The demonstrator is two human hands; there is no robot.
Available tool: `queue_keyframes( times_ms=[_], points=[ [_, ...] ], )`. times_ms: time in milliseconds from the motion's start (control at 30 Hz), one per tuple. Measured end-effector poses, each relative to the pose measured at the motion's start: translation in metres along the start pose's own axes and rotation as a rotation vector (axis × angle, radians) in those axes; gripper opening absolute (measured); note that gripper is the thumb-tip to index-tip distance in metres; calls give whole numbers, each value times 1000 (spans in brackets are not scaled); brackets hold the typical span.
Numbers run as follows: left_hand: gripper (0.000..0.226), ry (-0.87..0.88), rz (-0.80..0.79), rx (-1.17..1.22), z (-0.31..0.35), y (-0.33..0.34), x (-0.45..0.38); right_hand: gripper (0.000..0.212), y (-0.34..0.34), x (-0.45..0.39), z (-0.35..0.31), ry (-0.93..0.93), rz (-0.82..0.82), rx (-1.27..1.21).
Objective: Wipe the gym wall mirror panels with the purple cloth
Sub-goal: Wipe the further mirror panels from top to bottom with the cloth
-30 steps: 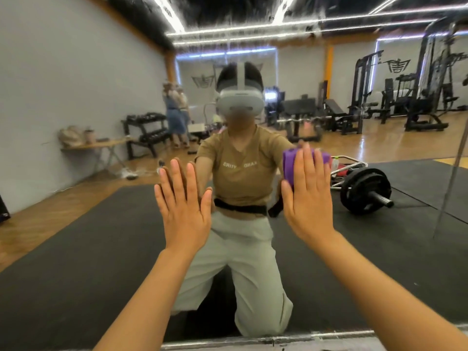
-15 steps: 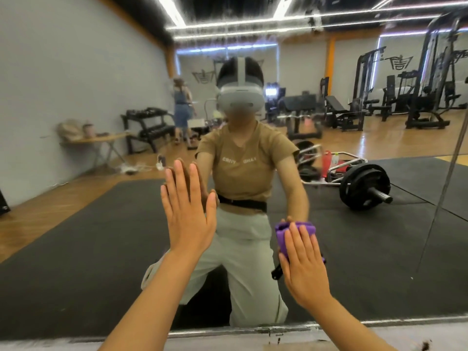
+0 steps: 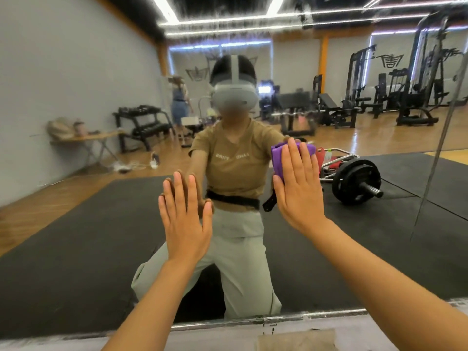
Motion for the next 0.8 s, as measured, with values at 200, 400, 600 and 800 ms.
queue_keyframes(
  times_ms=[200, 400, 600, 800],
  points=[
    [69, -17, -9, 42, 3, 1, 2, 58, 0, 1, 4, -32, 15, -13],
    [70, 30, -49, 8, 1, 14, 19, 63, 40, 114, -4, -230, -129, 60],
    [70, 56, -81, -28, 2, 28, 42, 66, 70, 207, 1, -415, -321, 253],
    [70, 95, -92, -29, -5, 21, 42, 128, 81, 246, 18, -631, -564, 389]
  ],
)
Point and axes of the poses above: each hand's wrist, its own x-axis away from the middle knuckle, its own y-axis out of the palm, z = x × y, the point moved 5 cm from there along -x, towards the middle knuckle, and after that the axes turned 8 degrees about -z, right-handed, at the moved point
